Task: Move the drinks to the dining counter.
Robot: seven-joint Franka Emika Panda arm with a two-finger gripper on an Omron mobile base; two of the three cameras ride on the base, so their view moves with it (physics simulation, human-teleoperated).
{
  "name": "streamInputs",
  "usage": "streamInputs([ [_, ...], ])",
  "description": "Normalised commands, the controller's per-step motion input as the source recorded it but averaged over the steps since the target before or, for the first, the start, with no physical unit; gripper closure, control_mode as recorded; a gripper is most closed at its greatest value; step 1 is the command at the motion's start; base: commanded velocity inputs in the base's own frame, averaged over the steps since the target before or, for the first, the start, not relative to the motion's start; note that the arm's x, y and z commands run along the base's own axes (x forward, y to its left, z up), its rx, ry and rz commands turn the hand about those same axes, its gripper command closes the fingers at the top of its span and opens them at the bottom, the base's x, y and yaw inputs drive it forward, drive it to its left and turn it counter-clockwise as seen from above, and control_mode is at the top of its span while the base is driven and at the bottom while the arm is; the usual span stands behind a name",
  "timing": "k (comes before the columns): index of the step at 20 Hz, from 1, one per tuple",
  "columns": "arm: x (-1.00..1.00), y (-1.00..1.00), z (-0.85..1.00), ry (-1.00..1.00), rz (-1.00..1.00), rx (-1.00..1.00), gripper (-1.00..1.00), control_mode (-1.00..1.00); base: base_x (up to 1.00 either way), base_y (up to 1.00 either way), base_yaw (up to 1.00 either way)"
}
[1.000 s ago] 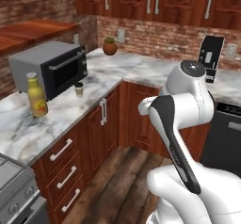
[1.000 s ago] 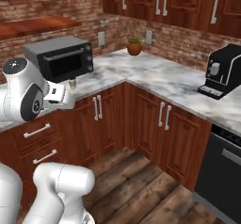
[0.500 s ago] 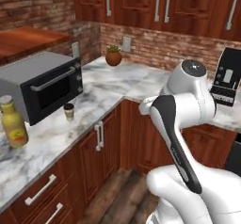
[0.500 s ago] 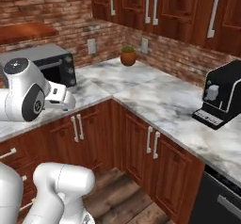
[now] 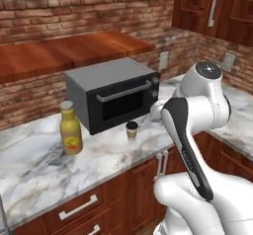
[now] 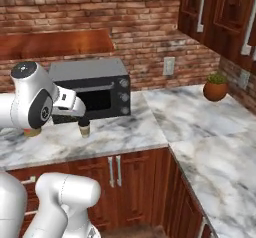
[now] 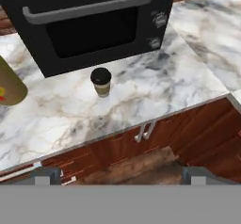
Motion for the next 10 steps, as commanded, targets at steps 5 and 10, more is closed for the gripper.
streamInputs([
  [5,0.0,0.0,0.0,0.0,0.0,0.0,-1.0,1.0,0.92,0.0,0.62],
  [10,0.0,0.0,0.0,0.0,0.0,0.0,-1.0,1.0,0.64,0.1,0.33],
])
